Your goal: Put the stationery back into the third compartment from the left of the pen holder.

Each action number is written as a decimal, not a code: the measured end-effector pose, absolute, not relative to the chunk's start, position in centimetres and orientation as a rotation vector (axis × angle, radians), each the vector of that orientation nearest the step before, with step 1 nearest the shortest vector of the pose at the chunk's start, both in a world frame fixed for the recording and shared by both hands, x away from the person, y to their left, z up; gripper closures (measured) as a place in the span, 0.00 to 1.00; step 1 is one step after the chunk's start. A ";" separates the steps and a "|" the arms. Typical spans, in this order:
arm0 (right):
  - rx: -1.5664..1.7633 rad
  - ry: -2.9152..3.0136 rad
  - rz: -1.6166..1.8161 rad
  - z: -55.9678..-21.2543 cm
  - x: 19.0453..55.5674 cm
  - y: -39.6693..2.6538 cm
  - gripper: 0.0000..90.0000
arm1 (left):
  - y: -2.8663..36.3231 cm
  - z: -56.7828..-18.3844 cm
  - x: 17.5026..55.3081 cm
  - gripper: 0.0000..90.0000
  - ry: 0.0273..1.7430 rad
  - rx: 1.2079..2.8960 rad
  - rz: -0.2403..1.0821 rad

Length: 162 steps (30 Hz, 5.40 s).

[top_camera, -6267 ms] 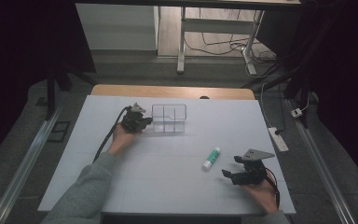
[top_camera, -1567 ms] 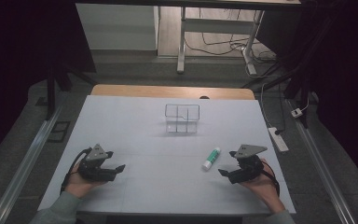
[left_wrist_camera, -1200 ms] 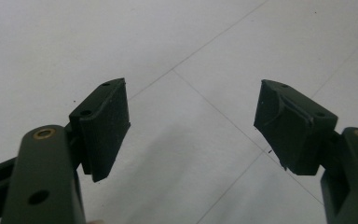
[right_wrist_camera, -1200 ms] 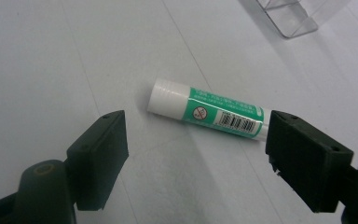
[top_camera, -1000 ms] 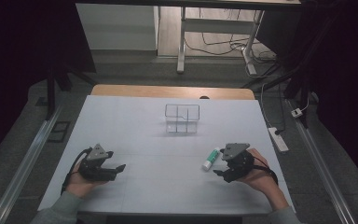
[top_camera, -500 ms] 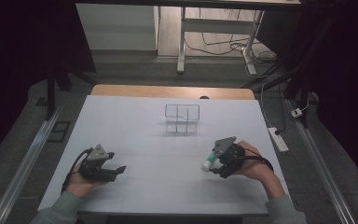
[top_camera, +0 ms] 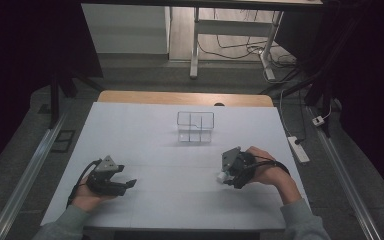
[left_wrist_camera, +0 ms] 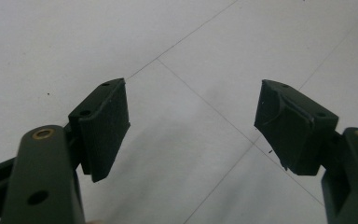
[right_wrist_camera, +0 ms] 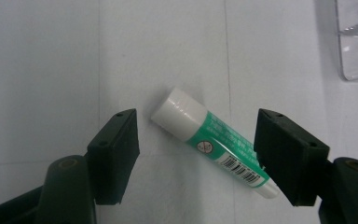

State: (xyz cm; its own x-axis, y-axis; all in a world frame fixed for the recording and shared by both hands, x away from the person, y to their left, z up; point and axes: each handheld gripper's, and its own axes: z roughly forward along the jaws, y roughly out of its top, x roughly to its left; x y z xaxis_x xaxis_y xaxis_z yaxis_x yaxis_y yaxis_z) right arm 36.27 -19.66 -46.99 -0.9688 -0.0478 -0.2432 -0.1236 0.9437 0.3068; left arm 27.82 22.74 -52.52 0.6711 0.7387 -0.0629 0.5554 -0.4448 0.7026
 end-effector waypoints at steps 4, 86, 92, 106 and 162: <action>-0.207 2.888 0.417 -47.1 36.7 -19.2 0.36 | 22.7 -52.6 27.8 0.29 0.992 2.169 0.327; 0.503 2.519 1.254 -42.5 38.0 -21.1 0.72 | 23.2 -52.4 28.0 0.29 1.002 2.111 0.292; 0.576 2.460 1.288 -42.3 38.2 -21.4 0.71 | 23.2 -52.5 28.0 0.28 1.004 2.114 0.292; 0.698 2.347 1.419 -41.8 38.6 -21.9 0.71 | 23.2 -52.5 28.0 0.28 1.008 2.112 0.299; 0.819 2.097 1.595 -40.3 45.3 -17.5 0.71 | 23.1 -52.6 28.2 0.28 1.002 2.120 0.293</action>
